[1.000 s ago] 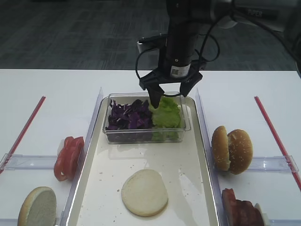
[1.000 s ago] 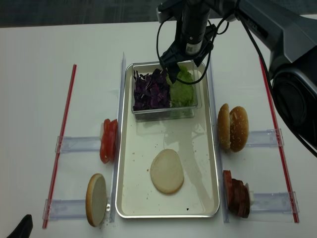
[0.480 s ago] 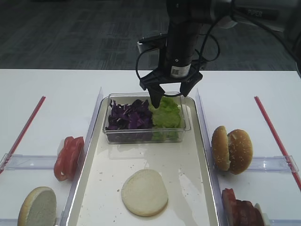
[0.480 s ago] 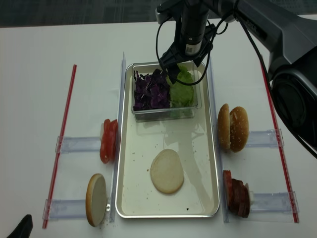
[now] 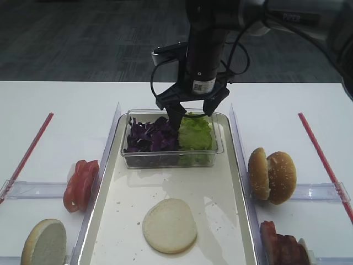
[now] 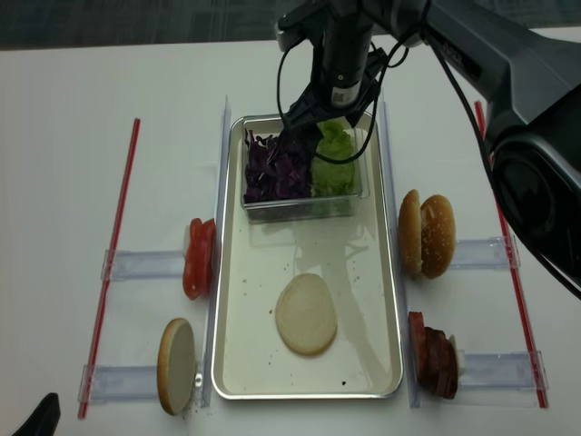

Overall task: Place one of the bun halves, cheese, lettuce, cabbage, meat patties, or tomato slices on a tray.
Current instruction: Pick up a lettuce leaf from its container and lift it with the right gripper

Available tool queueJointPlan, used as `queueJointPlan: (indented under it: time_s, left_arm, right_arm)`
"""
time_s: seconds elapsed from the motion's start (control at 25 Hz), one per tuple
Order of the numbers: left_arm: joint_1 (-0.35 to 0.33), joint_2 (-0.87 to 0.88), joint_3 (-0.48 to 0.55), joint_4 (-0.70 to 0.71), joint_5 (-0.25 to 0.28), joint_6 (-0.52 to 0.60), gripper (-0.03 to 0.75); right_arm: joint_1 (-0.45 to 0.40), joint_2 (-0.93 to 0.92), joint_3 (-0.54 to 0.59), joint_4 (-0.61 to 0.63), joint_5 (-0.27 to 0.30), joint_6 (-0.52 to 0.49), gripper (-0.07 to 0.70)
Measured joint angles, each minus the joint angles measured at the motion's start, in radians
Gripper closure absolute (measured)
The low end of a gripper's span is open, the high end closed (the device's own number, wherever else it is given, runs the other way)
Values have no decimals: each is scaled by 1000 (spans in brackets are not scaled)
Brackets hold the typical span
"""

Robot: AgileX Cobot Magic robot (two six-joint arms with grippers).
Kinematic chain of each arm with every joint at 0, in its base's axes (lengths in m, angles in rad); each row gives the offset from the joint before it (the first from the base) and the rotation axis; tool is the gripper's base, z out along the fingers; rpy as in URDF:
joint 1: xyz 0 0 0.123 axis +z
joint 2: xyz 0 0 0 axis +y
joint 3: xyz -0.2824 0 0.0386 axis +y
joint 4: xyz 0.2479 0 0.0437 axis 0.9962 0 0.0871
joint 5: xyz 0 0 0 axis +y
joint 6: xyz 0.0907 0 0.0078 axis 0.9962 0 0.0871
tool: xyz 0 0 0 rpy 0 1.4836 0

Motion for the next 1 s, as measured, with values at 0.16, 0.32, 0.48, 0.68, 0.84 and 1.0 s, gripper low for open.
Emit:
queueJointPlan:
  time_s: [0.16, 0.32, 0.48, 0.68, 0.84, 1.0]
  left_arm:
    - [0, 0, 0, 0, 0, 0, 151]
    - [0, 0, 0, 0, 0, 0, 151]
    - [0, 0, 0, 0, 0, 0, 151]
    - [0, 0, 0, 0, 0, 0, 151]
    - [0, 0, 0, 0, 0, 0, 151]
    - [0, 0, 0, 0, 0, 0, 151]
  right_arm:
    - [2, 18, -2, 0, 0, -2, 7]
    - [2, 39, -2, 4, 0, -3, 30]
    - [4, 41, -2, 6, 0, -8, 80]
    - [4, 61, -2, 11, 0, -10, 94]
    - [4, 81, -2, 19, 0, -12, 96]
    - [4, 88, -2, 16, -3, -12, 102]
